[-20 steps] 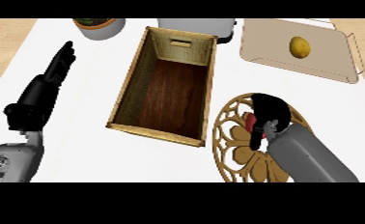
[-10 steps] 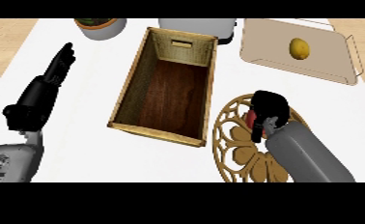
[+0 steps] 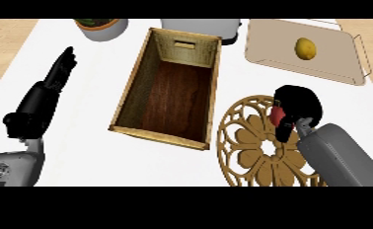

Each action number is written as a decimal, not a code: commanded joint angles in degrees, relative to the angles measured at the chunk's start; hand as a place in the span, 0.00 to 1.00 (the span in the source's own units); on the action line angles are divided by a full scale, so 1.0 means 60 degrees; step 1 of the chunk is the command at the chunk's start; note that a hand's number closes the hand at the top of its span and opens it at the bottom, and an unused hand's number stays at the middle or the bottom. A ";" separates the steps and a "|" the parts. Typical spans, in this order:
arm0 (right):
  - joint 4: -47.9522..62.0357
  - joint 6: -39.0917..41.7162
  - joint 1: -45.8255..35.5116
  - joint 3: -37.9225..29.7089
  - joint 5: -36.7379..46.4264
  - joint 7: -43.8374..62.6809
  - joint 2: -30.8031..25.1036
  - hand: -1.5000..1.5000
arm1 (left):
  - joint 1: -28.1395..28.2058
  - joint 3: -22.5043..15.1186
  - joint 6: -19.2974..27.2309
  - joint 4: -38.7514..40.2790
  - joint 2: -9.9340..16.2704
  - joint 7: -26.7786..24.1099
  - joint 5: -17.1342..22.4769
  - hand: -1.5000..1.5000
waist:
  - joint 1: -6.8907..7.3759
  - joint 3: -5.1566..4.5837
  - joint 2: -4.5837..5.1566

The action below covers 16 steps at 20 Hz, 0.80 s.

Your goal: Pick the bell pepper from the placemat and place it in the basket

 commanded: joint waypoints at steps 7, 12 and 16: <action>-0.1533 -0.2073 0.0544 -0.2500 -0.0540 -0.2978 -0.2214 1.00 | 0.0061 0.0288 -0.0130 0.0019 0.0020 0.0120 0.0126 0.50 | -0.0183 0.0027 0.0016; -0.3085 -0.2907 -0.0758 -0.3908 -0.2214 -0.2856 -0.0874 1.00 | -0.0067 0.0354 -0.0197 0.0246 0.0130 0.0069 0.0103 0.50 | -0.0229 0.0030 -0.0037; -0.4336 -0.2263 -0.1522 -0.4826 -0.3856 -0.2585 -0.0734 1.00 | 0.0191 0.0200 -0.0057 0.0094 -0.0059 -0.0042 -0.0060 0.50 | -0.0145 0.0018 -0.0065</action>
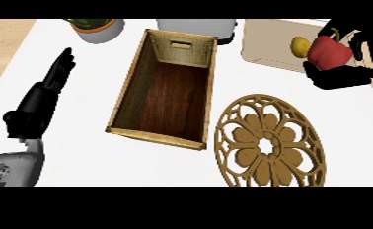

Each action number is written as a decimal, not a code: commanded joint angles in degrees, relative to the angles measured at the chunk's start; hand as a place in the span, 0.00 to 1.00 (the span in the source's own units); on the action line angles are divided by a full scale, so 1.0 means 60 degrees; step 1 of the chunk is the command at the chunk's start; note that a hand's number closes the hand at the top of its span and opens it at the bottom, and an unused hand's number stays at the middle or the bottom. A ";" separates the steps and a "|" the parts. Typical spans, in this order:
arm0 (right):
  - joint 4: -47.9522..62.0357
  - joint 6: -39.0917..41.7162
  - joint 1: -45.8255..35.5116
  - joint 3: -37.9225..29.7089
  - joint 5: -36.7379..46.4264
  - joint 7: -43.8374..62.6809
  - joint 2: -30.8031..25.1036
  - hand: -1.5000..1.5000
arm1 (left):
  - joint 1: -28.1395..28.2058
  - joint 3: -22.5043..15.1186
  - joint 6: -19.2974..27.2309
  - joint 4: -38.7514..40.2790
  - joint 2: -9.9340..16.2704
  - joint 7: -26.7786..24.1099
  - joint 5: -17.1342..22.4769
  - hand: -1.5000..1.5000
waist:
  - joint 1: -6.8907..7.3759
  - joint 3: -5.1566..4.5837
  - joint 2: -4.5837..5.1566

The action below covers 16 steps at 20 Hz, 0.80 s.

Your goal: Pick the bell pepper from the placemat and place it in the basket

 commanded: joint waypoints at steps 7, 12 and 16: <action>-0.1441 0.1626 -0.3702 -0.0914 -0.2478 0.2300 0.0046 1.00 | -0.0448 -0.0106 0.0002 0.0297 -0.0181 -0.0089 -0.0242 0.50 | 0.0271 -0.0021 0.0074; -0.0494 0.1817 -0.6106 -0.0312 -0.3061 0.4214 0.0797 1.00 | -0.0674 -0.0042 -0.0310 0.0125 -0.0051 0.0151 -0.0074 0.50 | 0.0380 -0.0028 0.0091; 0.0182 0.1845 -0.7402 0.0319 -0.2922 0.5218 0.1497 1.00 | -0.0413 0.0256 -0.0482 0.0157 0.0077 0.0040 0.0116 0.50 | 0.0379 -0.0025 0.0083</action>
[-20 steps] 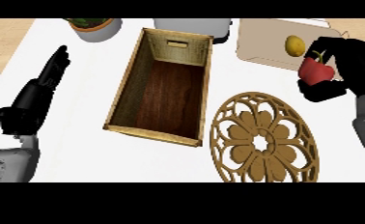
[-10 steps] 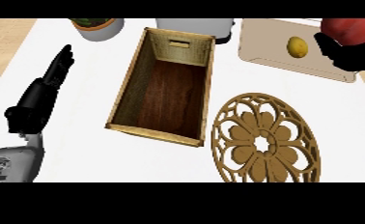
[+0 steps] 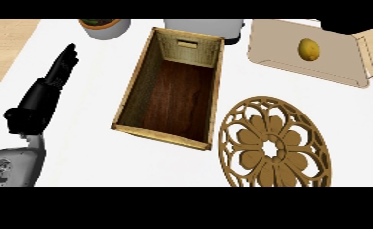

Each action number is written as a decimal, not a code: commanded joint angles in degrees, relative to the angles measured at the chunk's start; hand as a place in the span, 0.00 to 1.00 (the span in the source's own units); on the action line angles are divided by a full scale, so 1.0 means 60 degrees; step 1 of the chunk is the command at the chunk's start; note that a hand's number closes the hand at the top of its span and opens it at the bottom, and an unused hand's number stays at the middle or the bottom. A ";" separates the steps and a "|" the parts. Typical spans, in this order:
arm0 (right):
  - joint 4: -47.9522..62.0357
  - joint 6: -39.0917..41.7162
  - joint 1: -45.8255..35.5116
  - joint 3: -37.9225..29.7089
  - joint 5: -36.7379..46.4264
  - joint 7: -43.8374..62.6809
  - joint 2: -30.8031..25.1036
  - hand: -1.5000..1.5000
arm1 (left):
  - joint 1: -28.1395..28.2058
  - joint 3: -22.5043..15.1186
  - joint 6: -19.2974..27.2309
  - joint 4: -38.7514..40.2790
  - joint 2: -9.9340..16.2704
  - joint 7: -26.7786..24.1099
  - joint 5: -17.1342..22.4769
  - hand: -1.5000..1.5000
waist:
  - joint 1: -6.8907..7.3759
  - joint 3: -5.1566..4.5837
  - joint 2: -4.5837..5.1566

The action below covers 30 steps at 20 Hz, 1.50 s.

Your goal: Pick the bell pepper from the placemat and place it in the basket

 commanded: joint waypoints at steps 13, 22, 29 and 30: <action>0.4113 0.0109 -0.3265 0.1273 0.0428 0.1649 0.2706 1.00 | -0.0383 0.0124 -0.0057 0.0052 -0.0127 0.0233 -0.0145 0.50 | -0.0055 0.0009 0.0025; 0.5208 0.1156 -0.3407 0.2489 0.0973 0.2043 0.2706 1.00 | -0.0168 0.0223 -0.0074 0.0045 -0.0159 0.0137 -0.0158 0.50 | -0.0103 0.0009 -0.0002; 0.5462 0.2295 -0.3382 0.3077 0.0948 0.1432 0.2464 1.00 | -0.0156 0.0317 -0.0113 0.0128 -0.0110 -0.0131 -0.0237 0.50 | -0.0136 0.0014 0.0007; 0.5571 0.2414 -0.3346 0.2597 0.0625 0.1348 0.2295 0.00 | 0.0386 0.0152 -0.0152 -0.0169 -0.0271 -0.0222 -0.0234 0.50 | -0.0082 0.0017 -0.0002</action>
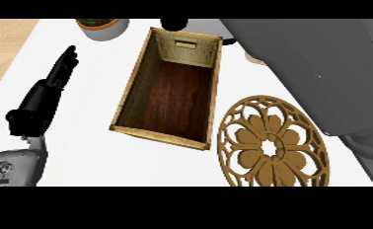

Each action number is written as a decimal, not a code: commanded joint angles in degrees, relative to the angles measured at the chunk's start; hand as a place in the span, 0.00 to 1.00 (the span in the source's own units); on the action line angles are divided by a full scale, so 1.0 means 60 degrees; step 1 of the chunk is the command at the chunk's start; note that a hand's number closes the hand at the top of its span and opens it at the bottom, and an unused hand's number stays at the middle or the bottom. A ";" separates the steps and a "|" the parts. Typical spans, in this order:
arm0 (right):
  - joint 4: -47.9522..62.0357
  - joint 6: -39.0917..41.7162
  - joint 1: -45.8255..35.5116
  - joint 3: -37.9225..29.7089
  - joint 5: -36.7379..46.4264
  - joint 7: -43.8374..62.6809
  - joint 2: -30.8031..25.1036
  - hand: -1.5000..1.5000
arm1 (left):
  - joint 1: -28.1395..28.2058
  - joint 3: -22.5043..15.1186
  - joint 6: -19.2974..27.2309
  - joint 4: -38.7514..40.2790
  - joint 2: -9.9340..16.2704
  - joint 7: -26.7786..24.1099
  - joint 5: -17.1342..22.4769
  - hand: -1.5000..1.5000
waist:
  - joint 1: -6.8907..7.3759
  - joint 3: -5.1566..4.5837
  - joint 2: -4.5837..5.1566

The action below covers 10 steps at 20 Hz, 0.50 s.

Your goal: Pick the bell pepper from the placemat and place it in the basket

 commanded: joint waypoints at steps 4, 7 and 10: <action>0.0638 0.0945 -0.0193 -0.0503 -0.0674 0.0785 0.0537 0.00 | -0.0237 0.0042 0.0041 -0.0121 -0.0081 0.0283 -0.0074 0.50 | 0.0019 0.0004 0.0015; 0.0392 0.0434 0.0081 -0.0900 -0.0625 0.0494 0.0615 0.00 | -0.0058 0.0033 -0.0131 -0.0218 -0.0038 0.0266 -0.0077 0.50 | 0.0010 0.0007 0.0011; 0.0015 -0.0594 0.0166 -0.1100 -0.0319 0.0584 0.0952 0.00 | -0.0371 0.0117 -0.0095 -0.0195 -0.0043 0.0522 -0.0056 0.50 | -0.0012 0.0010 -0.0002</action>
